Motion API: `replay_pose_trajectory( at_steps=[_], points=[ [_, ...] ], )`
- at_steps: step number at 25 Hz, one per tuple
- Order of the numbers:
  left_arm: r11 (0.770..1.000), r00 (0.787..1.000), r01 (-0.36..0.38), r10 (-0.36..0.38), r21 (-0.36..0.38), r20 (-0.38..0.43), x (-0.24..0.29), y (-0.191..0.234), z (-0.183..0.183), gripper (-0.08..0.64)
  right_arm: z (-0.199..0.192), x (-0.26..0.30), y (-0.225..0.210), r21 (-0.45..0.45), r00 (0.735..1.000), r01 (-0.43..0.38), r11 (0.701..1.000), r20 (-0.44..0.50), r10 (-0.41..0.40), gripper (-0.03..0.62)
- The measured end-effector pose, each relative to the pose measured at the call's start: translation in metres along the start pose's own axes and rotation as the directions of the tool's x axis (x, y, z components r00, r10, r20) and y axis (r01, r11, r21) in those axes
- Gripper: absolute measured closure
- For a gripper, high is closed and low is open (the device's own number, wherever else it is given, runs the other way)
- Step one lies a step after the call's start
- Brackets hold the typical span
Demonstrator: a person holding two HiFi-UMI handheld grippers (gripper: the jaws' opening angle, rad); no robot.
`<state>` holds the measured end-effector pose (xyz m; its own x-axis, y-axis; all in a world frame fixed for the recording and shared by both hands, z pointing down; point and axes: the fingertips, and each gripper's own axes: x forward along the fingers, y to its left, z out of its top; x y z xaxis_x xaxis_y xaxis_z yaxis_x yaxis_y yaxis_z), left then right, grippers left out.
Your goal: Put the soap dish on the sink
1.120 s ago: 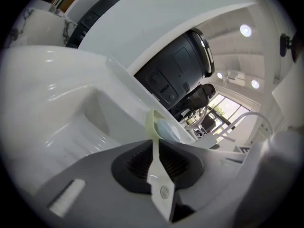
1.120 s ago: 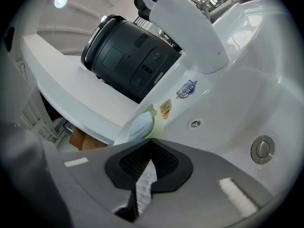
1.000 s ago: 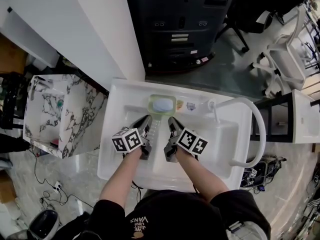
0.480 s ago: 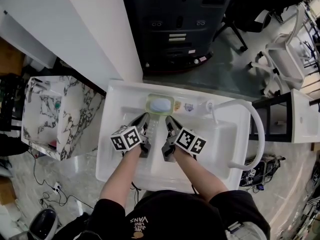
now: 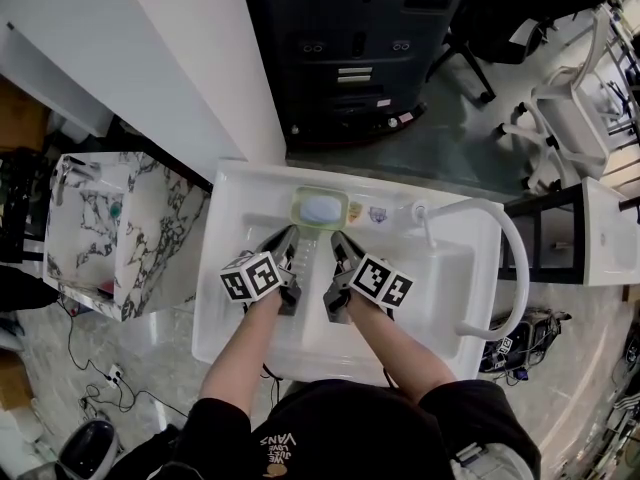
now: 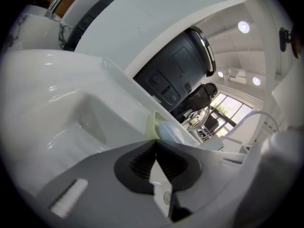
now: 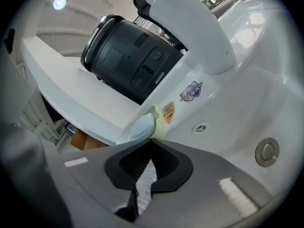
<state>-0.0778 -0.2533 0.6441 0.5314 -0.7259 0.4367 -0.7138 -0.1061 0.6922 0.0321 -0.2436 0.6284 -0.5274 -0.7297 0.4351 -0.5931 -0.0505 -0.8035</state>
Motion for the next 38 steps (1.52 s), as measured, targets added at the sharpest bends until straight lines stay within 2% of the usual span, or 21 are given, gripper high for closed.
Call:
replay_pose_trajectory(
  at_steps=[7, 17, 22, 27, 38],
  points=[
    [1.0, 1.0, 0.007, -0.007, 0.015, 0.005, -0.01, -0.003, 0.003, 0.506, 0.002, -0.006, 0.003, -0.014, 1.0, -0.001, 1.0, 0.016, 0.001, 0.589],
    [0.999, 0.999, 0.03, -0.032, 0.043, 0.042, -0.041, -0.019, 0.003, 0.508, 0.004, -0.036, 0.014, -0.156, 0.999, 0.012, 0.988, 0.039, -0.006, 0.591],
    [0.996, 0.997, 0.053, -0.057, 0.075, 0.05, -0.062, -0.031, -0.002, 0.508, -0.001, -0.057, 0.021, -0.189, 0.998, 0.006, 0.982, 0.059, 0.006, 0.591],
    [0.992, 0.996, 0.069, -0.074, 0.107, 0.044, -0.083, -0.042, -0.012, 0.508, -0.014, -0.08, 0.023, -0.232, 0.998, 0.013, 0.973, 0.068, 0.002, 0.591],
    [0.98, 0.995, 0.092, -0.096, 0.174, 0.018, -0.126, -0.055, -0.041, 0.508, -0.039, -0.123, 0.024, -0.265, 0.995, 0.038, 0.964, 0.102, -0.011, 0.591]
  ],
)
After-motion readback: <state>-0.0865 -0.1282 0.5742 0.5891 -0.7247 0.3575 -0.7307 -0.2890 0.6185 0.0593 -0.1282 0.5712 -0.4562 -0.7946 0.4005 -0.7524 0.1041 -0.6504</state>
